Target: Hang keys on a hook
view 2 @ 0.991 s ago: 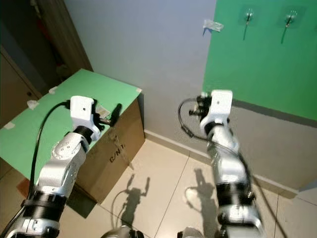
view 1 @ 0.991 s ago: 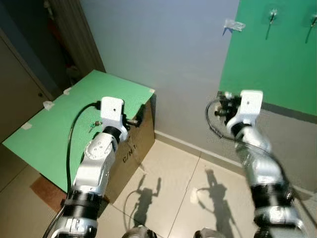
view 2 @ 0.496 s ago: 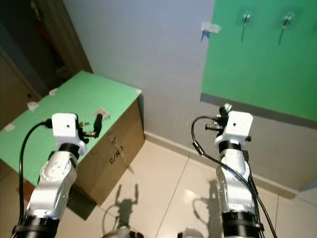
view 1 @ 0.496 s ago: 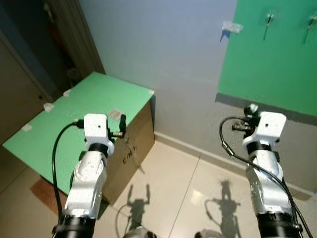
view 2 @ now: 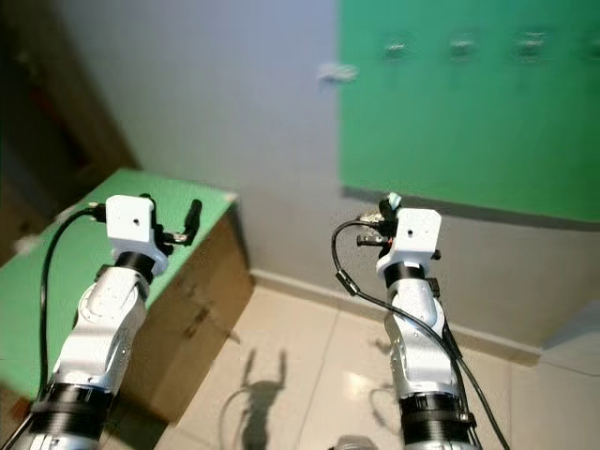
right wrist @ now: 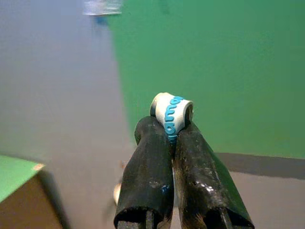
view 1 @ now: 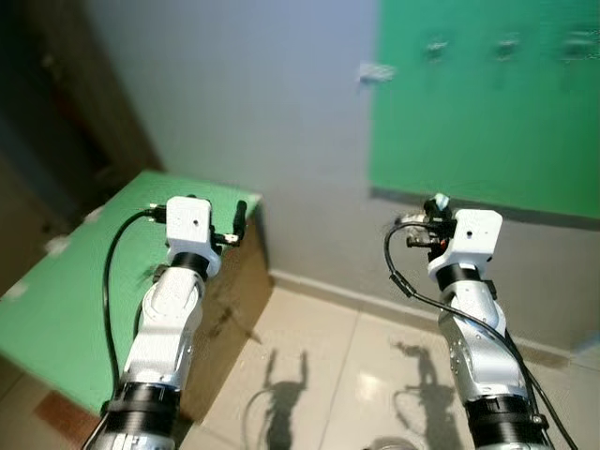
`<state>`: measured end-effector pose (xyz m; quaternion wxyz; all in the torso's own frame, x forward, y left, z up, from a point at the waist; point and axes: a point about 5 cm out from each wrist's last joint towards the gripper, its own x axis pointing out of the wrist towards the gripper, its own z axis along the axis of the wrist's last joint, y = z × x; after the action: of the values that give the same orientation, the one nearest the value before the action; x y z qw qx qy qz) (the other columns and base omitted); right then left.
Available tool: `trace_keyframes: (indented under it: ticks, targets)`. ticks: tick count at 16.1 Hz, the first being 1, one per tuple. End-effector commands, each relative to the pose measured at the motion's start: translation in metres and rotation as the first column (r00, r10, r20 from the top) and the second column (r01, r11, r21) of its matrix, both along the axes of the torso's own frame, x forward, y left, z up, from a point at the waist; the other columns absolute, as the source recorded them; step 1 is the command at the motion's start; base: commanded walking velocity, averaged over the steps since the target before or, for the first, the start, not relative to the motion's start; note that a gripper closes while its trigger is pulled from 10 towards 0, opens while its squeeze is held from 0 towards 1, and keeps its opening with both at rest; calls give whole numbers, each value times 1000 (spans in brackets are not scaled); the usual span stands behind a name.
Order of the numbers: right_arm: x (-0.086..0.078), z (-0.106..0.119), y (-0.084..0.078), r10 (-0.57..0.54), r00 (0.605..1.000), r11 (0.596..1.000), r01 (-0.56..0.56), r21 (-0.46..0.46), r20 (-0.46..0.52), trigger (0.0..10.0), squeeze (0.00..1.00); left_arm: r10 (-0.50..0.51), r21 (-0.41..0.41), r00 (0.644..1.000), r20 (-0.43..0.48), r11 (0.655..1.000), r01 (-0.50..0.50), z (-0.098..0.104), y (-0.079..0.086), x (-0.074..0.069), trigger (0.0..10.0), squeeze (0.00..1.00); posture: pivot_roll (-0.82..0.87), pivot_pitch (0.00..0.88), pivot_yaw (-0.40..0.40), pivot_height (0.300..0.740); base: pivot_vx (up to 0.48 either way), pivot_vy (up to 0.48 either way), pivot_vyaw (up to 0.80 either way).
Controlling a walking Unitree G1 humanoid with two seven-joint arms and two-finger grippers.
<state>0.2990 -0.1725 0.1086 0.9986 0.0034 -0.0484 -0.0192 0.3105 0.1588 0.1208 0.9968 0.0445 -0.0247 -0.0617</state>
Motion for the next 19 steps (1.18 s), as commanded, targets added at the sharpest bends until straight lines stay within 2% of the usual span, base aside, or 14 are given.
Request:
trace_keyframes:
  ticks: [1,4,6,7,8,9,11,13,14,15,16,18,19]
  targets:
    - [3,1,6,17,1000,1000,-17,15,-4,0,0,-1,22,1000,3,1000,1,1,5,2,10000,0,-225,0,149,740,315,-360,-769]
    - [4,0,6,26,1000,1000,-26,13,-11,0,0,-10,23,1000,0,1000,10,0,4,3,10000,0,-223,0,149,740,315,-356,-738]
    - [8,0,11,72,997,997,-72,0,-18,0,24,4,19,1000,-6,1000,-4,-3,7,5,10000,0,-219,0,152,740,172,0,0]
    - [12,3,16,134,990,991,-134,-3,-33,0,27,14,20,1000,-6,1000,-14,-3,8,5,10000,0,-216,0,154,740,0,0,0]
    - [19,20,26,286,957,956,-288,-50,-42,0,12,11,23,1000,-8,1000,-10,-2,8,6,10000,0,-217,0,154,740,0,0,0]
    - [21,25,26,308,950,949,-310,-59,-41,0,12,9,23,1000,-6,1000,-9,-2,8,6,10000,0,-221,1,153,740,0,0,0]
    - [30,45,21,363,930,932,-361,41,-59,0,0,2,33,1000,6,999,-2,0,6,8,10000,0,-225,1,141,740,0,0,0]
    - [39,57,14,351,935,933,-344,108,-56,0,0,-4,39,1000,11,999,3,1,1,12,10000,0,-242,2,137,740,0,0,0]
    - [43,58,10,319,945,943,-308,127,-77,0,43,-12,44,1000,12,999,11,1,-2,14,10000,0,-244,3,139,740,0,0,0]
    - [47,61,8,259,962,961,-246,127,-91,0,439,-25,44,1000,11,999,25,2,-6,15,10000,0,-249,5,145,740,0,0,0]
    - [51,69,8,207,976,978,-203,56,-71,0,514,-46,49,999,9,998,45,2,-10,16,10000,0,-250,6,151,740,0,0,0]
    - [59,84,7,168,984,985,-165,49,-60,0,518,-61,66,998,6,996,61,2,-12,17,10000,0,-250,8,156,740,0,0,0]
    - [64,91,5,140,988,989,-138,50,-57,0,486,-59,69,998,7,996,58,2,-11,18,10000,0,-249,9,155,740,0,0,0]
